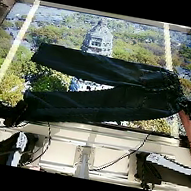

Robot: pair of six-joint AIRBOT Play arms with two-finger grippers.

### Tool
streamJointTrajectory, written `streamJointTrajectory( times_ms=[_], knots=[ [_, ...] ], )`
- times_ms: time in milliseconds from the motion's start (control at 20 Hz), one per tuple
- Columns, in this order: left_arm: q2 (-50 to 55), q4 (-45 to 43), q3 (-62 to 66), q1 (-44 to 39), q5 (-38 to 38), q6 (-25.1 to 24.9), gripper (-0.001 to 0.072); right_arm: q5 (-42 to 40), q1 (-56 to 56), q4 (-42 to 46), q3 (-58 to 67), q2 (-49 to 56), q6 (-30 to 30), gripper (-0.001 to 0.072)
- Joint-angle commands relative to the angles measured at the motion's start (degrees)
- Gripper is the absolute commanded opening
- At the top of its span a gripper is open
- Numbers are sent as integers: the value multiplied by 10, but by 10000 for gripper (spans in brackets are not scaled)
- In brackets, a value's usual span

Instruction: Fold the clothes and pants, and hang the long-sleeved shirts on hangers.

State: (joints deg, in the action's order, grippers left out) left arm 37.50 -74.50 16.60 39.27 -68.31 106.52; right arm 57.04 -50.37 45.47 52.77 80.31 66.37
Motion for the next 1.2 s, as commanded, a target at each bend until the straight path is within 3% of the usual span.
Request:
streamJointTrajectory(
  times_ms=[0, 50, 100, 400, 600, 900, 1150],
  knots=[
    [0, 0, -7, 0, 19, -6, 218, 2, 1, -1, 0, -1, 0, 55],
    [0, 3, -7, 0, 20, -17, 89, 4, 1, -2, 0, -2, 0, 56],
    [0, 14, -6, 0, 21, -35, 32, 5, 1, -4, 1, -5, 0, 56],
    [0, 122, 68, 0, 44, -142, 31, 53, 1, -4, 31, -57, 0, 55],
    [0, 120, 162, 0, 43, -160, 30, 104, 1, 23, 59, -116, 26, 55],
    [0, 116, 216, 0, 70, -172, 30, 157, 1, 173, 73, -208, 129, 55],
    [7, 116, 215, -4, 196, -185, 29, 202, 1, 259, 73, -227, 170, 54]
  ],
)
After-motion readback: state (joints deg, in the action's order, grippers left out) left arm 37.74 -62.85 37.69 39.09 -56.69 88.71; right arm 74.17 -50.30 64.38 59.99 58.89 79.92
